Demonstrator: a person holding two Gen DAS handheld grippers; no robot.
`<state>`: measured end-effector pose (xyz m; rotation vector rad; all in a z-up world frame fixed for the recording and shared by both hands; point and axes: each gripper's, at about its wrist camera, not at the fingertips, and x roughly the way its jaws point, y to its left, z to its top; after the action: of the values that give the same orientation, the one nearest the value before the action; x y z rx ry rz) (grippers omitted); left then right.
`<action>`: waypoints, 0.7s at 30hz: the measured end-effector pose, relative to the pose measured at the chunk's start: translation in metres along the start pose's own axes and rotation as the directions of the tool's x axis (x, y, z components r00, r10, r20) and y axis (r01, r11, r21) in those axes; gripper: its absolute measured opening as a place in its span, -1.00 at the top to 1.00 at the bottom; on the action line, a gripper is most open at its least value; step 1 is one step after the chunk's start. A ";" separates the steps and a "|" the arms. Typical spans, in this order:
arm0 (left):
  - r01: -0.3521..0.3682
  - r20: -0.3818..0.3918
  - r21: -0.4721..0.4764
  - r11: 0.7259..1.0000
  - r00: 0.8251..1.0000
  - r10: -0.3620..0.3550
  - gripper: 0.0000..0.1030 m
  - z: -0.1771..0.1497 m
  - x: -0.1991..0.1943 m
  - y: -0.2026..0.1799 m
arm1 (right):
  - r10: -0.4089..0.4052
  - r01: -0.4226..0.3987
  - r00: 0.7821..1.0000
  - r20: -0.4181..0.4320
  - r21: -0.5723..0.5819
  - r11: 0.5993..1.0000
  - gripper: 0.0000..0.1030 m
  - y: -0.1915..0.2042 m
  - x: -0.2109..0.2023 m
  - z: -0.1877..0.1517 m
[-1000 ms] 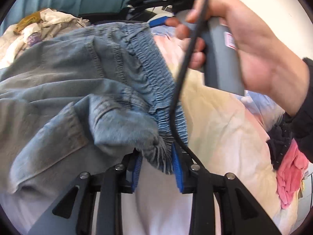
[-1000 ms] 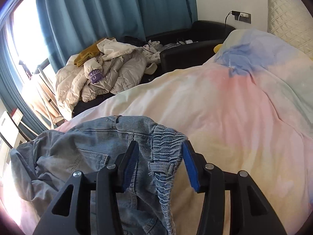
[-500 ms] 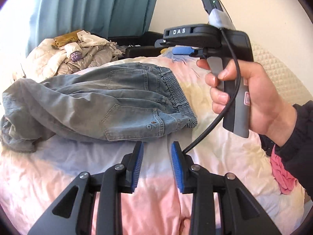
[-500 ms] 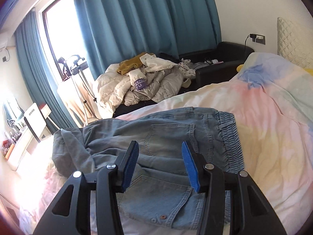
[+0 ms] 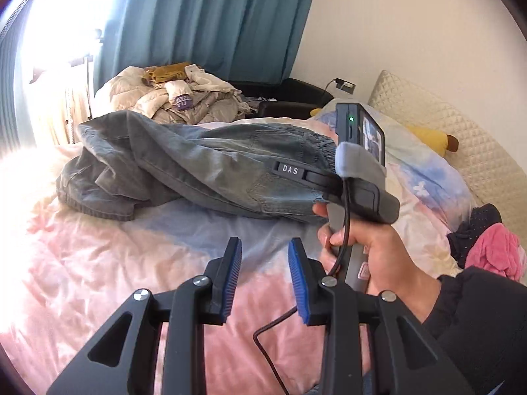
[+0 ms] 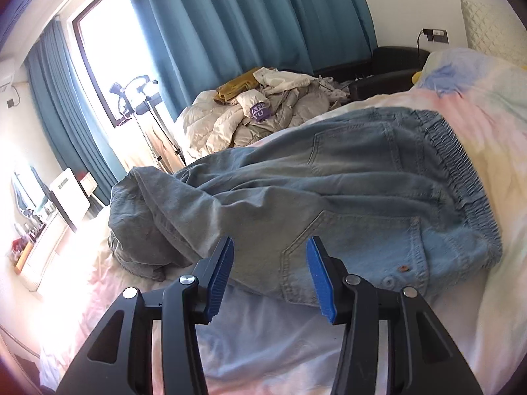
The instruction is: Fold clothes
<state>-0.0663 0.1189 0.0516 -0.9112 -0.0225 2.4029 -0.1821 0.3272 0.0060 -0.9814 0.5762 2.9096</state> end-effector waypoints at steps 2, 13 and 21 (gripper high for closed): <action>-0.023 0.000 -0.033 0.999 1.000 0.023 0.41 -0.001 0.007 0.025 | 0.003 -0.003 1.000 -0.019 -0.014 1.000 0.09 0.014 0.018 -0.009; -0.079 -0.049 -0.304 0.949 0.997 0.067 0.42 -0.025 0.059 0.149 | -0.036 0.036 0.999 0.007 -0.392 0.919 0.01 0.099 0.097 -0.042; -0.126 -0.055 -0.371 0.920 0.992 0.114 0.42 -0.030 0.072 0.176 | -0.218 0.198 0.975 0.037 -0.585 0.786 0.02 0.122 0.146 -0.067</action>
<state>-0.1799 0.0026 -0.0517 -1.1499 -0.4391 2.5445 -0.2760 0.1758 -0.0876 -1.0444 -0.4581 2.9034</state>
